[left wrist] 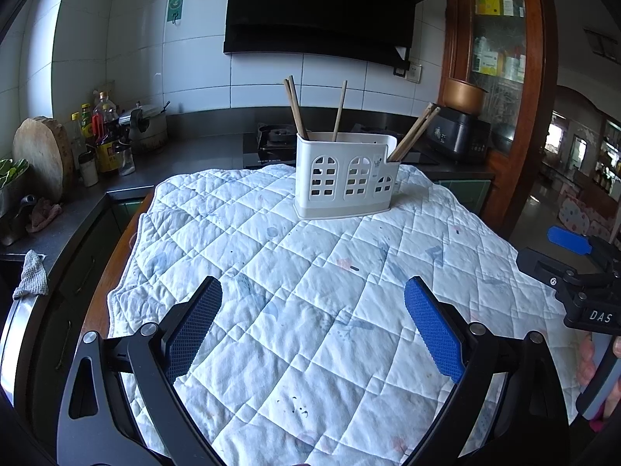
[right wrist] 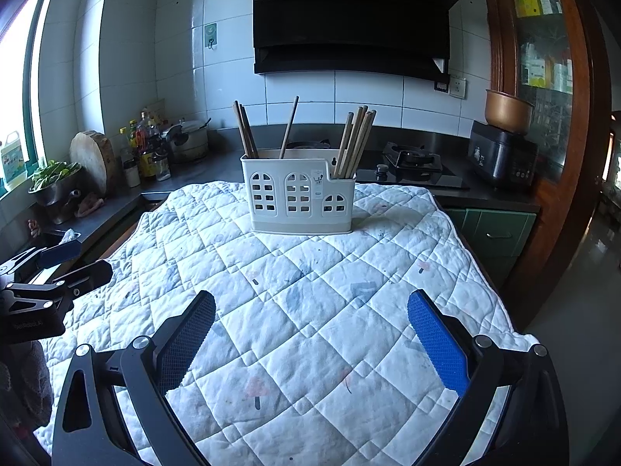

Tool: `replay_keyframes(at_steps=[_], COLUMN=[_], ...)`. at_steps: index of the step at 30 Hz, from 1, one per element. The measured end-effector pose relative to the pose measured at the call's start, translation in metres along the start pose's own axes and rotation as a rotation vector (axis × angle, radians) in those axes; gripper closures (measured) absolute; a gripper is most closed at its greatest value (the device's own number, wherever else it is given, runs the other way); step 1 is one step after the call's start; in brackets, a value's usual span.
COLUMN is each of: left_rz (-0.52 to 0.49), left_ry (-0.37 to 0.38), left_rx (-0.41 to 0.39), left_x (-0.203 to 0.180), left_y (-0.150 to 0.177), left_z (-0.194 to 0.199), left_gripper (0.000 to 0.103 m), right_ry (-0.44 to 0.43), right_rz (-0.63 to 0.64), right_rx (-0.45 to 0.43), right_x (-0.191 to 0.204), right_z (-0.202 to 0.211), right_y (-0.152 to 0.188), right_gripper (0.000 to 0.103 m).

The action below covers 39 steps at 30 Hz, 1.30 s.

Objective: Organize utensils

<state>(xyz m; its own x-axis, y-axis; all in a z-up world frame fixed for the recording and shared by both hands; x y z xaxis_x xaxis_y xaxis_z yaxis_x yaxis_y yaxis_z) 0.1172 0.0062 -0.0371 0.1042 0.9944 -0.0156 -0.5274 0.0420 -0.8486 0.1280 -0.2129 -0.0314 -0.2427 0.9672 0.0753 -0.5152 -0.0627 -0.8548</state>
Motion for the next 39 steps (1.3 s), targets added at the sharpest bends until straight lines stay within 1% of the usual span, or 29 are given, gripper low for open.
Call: replay_keyframes(at_steps=[19,25,30,33,39], left_rz=[0.013,0.015,0.012,0.009,0.011], left_ry=[-0.002,0.005,-0.018,-0.026,-0.016], left_rx=[0.000,-0.011,-0.027,-0.023,-0.008], left_x=[0.0041,0.0049,0.0064,0.0076,0.0064], left_y=[0.0018,0.0002,-0.0010,-0.0012,0.0010], left_z=[0.0004,0.0018,0.0041,0.0032,-0.0007], left_gripper=[0.009,0.009,0.009,0.009,0.009], right_ry=[-0.003,-0.002,-0.001,0.001,0.006], right_rz=[0.007,0.006,0.008,0.006,0.013], right_rx=[0.004,0.007,0.006,0.008,0.014], right_x=[0.0022,0.0001,-0.0014,-0.0023,-0.0069], right_z=[-0.0008,-0.0011,-0.0009,-0.0017,-0.0035], right_y=[0.0011,0.0010,0.0015,0.0020,0.0053], right_gripper=[0.007,0.007,0.007,0.007,0.007])
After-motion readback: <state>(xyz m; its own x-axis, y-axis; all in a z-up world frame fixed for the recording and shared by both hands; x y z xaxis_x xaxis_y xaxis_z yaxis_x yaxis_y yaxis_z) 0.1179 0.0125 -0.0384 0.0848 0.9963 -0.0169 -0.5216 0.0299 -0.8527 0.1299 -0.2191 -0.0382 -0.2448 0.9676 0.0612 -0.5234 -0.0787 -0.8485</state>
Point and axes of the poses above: each gripper's, at about its wrist camera, not at the fingertips, and z roughly against the way its jaws point, x to its left, y to its underside, the point moved 9 cm from there along -z, roughly the way its jaws point, and after that the axes turned 3 degrees about -z, right-handed, at the moved point
